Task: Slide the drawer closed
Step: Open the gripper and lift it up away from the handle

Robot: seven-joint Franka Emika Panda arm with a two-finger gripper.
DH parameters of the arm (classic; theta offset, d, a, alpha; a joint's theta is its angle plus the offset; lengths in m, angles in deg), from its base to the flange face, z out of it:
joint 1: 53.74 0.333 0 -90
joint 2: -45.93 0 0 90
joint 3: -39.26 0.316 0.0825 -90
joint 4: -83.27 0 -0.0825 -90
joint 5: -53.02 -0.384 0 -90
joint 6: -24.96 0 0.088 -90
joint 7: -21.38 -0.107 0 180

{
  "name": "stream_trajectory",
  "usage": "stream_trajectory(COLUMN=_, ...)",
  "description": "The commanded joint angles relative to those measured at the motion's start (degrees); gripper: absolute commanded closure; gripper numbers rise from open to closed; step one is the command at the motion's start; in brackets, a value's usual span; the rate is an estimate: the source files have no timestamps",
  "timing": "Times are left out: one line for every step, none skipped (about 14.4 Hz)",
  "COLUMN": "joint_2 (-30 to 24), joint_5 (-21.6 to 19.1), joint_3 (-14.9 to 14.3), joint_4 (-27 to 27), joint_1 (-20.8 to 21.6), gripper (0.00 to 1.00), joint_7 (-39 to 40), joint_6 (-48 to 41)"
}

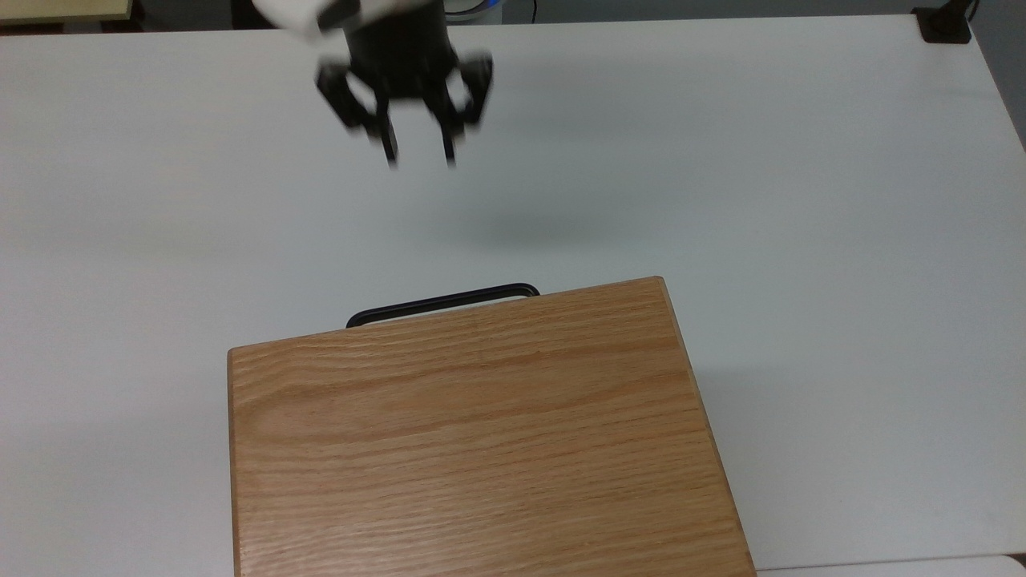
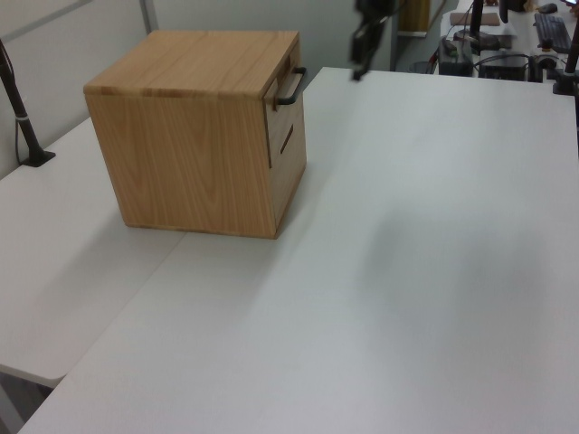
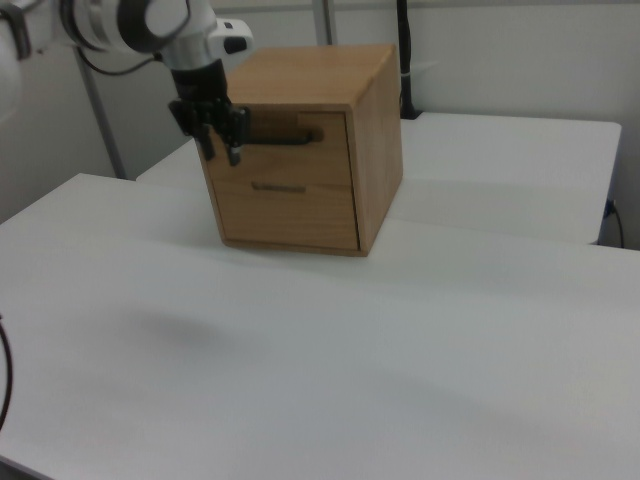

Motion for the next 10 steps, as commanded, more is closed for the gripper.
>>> stream_trajectory(joint_2=-11.3, joint_5=0.6, joint_3=-1.1, joint_4=11.5, joint_1=0.1, gripper=0.0, joint_7=2.3, joint_6=-6.6)
stream_trajectory(joint_2=-14.2, joint_5=0.6, joint_3=-2.3, joint_4=14.0, joint_1=0.3, gripper=0.0, joint_7=2.3, joint_6=-7.4)
stream_trajectory(joint_2=-14.9, joint_5=0.6, joint_3=-2.6, joint_4=14.4, joint_1=0.1, gripper=0.0, joint_7=2.4, joint_6=-8.8)
stream_trajectory(joint_2=-14.9, joint_5=0.6, joint_3=-2.6, joint_4=14.3, joint_1=0.0, gripper=0.0, joint_7=2.3, joint_6=-10.0)
stream_trajectory(joint_2=-14.8, joint_5=0.6, joint_3=-2.6, joint_4=14.3, joint_1=-0.2, gripper=0.0, joint_7=2.0, joint_6=-10.1)
stream_trajectory(joint_2=-14.6, joint_5=0.6, joint_3=-2.6, joint_4=14.3, joint_1=-0.6, gripper=0.0, joint_7=2.0, joint_6=-10.1)
stream_trajectory(joint_2=-14.2, joint_5=0.6, joint_3=-2.6, joint_4=14.3, joint_1=-1.3, gripper=0.0, joint_7=2.0, joint_6=-10.1)
stream_trajectory(joint_2=-13.6, joint_5=0.6, joint_3=-2.6, joint_4=14.0, joint_1=-1.8, gripper=0.0, joint_7=2.0, joint_6=-10.1)
stream_trajectory(joint_2=-13.4, joint_5=0.6, joint_3=-2.6, joint_4=13.9, joint_1=-1.8, gripper=0.0, joint_7=2.0, joint_6=-10.3)
stream_trajectory(joint_2=-13.3, joint_5=0.7, joint_3=-2.6, joint_4=13.9, joint_1=-1.8, gripper=0.0, joint_7=2.0, joint_6=-10.3)
